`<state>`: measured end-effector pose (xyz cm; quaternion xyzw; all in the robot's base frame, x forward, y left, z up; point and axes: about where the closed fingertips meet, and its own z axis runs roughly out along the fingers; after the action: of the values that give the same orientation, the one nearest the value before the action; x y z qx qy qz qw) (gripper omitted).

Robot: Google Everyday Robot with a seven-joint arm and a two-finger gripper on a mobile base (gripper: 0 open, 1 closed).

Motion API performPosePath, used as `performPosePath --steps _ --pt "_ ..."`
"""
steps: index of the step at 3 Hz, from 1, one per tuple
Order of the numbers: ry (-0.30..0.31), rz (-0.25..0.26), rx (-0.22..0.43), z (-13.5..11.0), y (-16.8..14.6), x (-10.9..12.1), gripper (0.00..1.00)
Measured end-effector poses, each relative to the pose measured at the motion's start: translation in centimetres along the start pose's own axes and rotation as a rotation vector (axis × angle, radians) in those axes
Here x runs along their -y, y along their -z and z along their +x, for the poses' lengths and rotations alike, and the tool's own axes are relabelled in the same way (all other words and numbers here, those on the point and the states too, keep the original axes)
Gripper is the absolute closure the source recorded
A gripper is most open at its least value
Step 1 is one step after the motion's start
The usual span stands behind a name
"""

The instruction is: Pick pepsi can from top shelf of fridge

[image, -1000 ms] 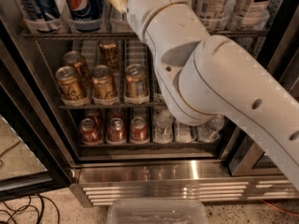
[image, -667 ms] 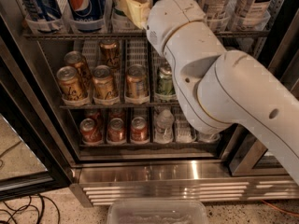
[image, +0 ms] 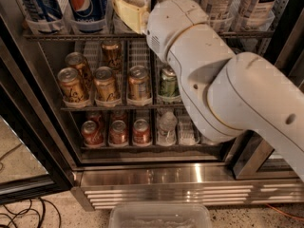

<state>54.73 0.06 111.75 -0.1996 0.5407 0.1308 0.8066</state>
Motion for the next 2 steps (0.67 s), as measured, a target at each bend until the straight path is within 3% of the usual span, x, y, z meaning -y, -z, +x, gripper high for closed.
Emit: performPosePath --steps 1,2 --pt "-0.046 -0.091 -0.059 -0.8 3.1 -2.6 1.00" --pt "-0.110 -0.133 -0.156 -1.0 6.2 -5.1 1.00"
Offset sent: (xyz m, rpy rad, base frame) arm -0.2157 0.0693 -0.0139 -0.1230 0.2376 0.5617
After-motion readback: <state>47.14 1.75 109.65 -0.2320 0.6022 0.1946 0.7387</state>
